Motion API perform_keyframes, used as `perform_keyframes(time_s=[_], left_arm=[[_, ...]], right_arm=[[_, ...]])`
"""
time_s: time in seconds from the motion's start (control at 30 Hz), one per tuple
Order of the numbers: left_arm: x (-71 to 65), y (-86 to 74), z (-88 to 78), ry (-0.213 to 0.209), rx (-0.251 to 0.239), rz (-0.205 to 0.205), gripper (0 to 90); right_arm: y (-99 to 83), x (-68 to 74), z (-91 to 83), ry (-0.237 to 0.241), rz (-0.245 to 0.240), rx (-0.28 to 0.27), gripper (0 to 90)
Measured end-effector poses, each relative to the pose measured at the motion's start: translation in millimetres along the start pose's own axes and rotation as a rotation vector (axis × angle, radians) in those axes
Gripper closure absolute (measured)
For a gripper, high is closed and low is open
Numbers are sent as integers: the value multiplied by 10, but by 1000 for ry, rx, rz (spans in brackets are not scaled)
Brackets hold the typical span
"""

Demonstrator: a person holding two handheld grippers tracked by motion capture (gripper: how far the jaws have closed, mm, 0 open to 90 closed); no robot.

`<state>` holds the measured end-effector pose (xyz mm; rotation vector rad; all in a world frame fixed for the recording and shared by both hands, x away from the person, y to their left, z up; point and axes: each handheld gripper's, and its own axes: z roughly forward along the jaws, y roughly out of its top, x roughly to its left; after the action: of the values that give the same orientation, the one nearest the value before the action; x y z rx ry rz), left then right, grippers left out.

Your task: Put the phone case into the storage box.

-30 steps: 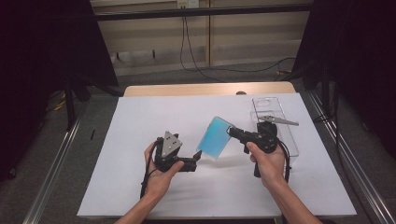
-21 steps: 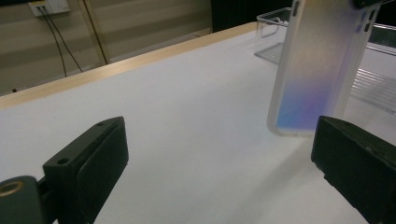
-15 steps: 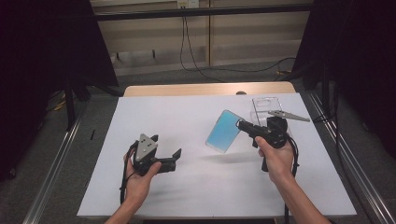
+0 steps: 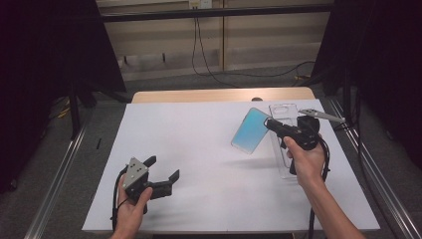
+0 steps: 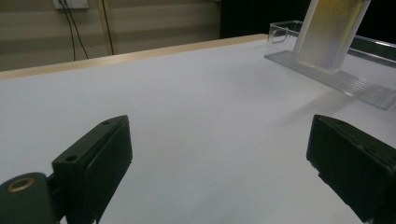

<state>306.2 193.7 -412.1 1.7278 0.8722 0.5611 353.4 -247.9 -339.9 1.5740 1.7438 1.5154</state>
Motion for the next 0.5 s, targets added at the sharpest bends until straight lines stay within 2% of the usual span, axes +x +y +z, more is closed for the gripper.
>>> perform_keyframes(time_s=[0.07, 0.1, 0.2, 0.3, 0.37, 0.5], left_arm=[[60, -26, -33, 8, -11, -2, 58], [91, -39, -41, 7, -22, -17, 56], [175, -64, -53, 32, -40, -30, 50], [228, -71, -53, 51, -50, -29, 47], [247, -77, -45, 48, -53, -43, 47], [269, -90, -57, 47, -48, -31, 47]], right_arm=[[20, -20, -7, -9, -8, -3, 835], [30, -31, -10, -13, -8, -5, 834], [60, -52, -12, -27, -25, -15, 835], [89, -65, -13, -33, -44, -30, 835], [106, -76, -14, -39, -44, -37, 836], [147, -108, -26, -52, -46, -41, 835]])
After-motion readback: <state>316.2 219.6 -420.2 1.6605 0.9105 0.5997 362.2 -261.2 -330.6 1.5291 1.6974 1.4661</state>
